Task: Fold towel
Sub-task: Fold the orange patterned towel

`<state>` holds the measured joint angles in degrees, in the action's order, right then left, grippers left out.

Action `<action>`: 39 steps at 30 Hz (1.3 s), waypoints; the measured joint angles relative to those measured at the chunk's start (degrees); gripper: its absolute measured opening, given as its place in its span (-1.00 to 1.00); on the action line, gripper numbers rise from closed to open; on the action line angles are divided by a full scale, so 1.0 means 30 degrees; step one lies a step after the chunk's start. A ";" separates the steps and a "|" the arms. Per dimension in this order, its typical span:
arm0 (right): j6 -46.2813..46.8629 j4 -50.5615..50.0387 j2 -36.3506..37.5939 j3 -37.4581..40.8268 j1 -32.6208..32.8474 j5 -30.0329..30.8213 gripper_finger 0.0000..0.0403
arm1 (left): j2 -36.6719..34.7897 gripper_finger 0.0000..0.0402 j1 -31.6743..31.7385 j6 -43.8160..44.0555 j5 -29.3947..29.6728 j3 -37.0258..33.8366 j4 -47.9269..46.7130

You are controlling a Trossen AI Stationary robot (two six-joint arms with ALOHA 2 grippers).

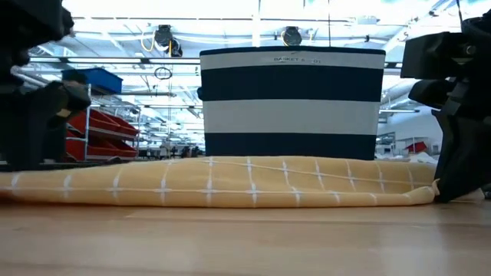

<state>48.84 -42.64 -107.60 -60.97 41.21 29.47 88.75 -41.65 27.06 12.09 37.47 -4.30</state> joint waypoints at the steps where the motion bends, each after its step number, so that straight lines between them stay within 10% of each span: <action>1: 0.0000 0.0021 0.0002 0.0000 0.0000 0.0010 -1.00 | 0.0255 0.16 -0.0039 0.0179 0.0220 0.0000 -0.0111; 11: 0.0066 0.0131 0.0031 -0.0027 0.0015 0.0083 -1.00 | 0.1274 0.05 -0.0043 0.1459 0.3011 0.0053 -0.0892; 24: 0.0044 0.0179 0.0078 -0.0051 0.0054 0.0083 -1.00 | 0.1317 -0.96 -0.0166 -0.0286 0.4026 0.0724 -0.2897; 39: -0.2536 0.1235 0.6632 -0.0066 0.1582 0.1290 -1.00 | 0.1043 -0.98 -0.0283 -0.1714 0.9566 1.0596 -1.8470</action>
<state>41.23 -38.93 -87.70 -61.17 45.96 33.34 91.88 -42.50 21.92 40.79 69.26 -59.71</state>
